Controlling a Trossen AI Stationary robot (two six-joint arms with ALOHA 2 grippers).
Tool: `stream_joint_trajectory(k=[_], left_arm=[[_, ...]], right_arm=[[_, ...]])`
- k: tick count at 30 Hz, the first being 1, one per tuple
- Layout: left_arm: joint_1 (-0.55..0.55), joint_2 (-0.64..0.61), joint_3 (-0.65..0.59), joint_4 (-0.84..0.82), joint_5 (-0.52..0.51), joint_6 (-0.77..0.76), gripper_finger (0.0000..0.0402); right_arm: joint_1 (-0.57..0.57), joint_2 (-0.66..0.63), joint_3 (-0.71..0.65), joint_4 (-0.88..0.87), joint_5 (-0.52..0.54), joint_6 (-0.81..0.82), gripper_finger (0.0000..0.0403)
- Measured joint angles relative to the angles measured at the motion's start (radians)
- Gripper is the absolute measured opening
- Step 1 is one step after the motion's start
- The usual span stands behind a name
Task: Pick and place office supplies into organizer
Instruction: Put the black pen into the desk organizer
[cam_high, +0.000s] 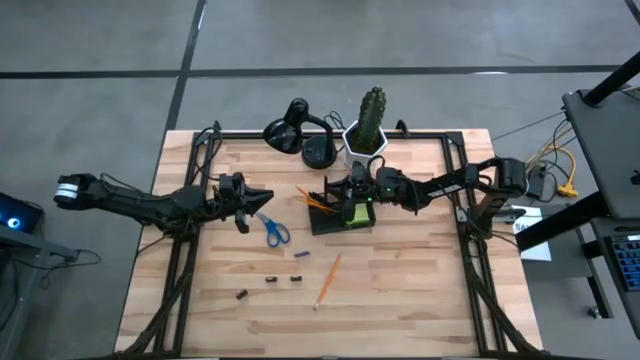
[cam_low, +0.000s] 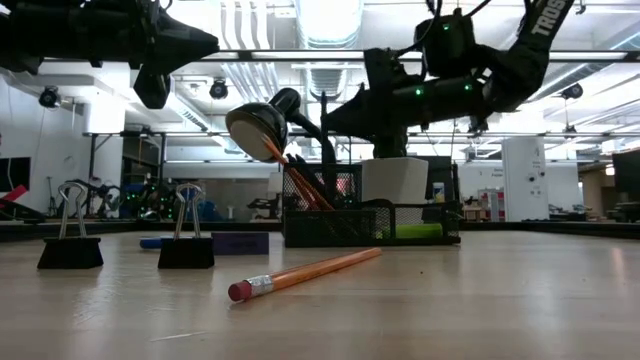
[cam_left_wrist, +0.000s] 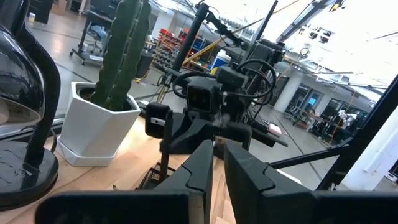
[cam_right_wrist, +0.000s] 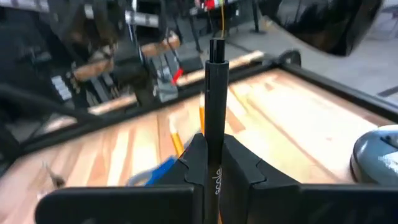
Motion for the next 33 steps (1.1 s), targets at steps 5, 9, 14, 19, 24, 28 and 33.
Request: stream_joint_trajectory(k=[5, 9, 14, 19, 24, 28, 33], left_arm=[[0.0, 0.0, 0.0, -0.001, 0.0, 0.006, 0.0024], [0.0, 0.0, 0.0, -0.002, 0.0, 0.006, 0.0024], [0.0, 0.0, 0.0, -0.002, 0.0, 0.006, 0.0024], [0.0, 0.0, 0.0, -0.003, 0.0, 0.007, 0.0024], [0.0, 0.0, 0.0, -0.003, -0.013, 0.041, 0.0024], [0.0, 0.0, 0.0, -0.002, -0.027, 0.054, 0.0024], [0.0, 0.0, 0.0, -0.002, -0.026, 0.053, 0.0024]], right_arm=[[0.0, 0.0, 0.05, -0.153, -0.078, -0.032, 0.0015], [0.0, 0.0, 0.08, -0.24, -0.096, -0.073, 0.0015], [-0.011, 0.0, 0.09, -0.269, -0.103, -0.1, 0.0015], [-0.021, -0.001, 0.091, -0.338, -0.103, -0.128, 0.0015], [-0.03, 0.009, 0.093, -0.338, -0.17, -0.13, 0.0015], [-0.031, 0.028, 0.094, -0.34, -0.174, -0.133, 0.0015], [-0.032, 0.058, 0.098, -0.321, -0.178, -0.146, 0.0015]])
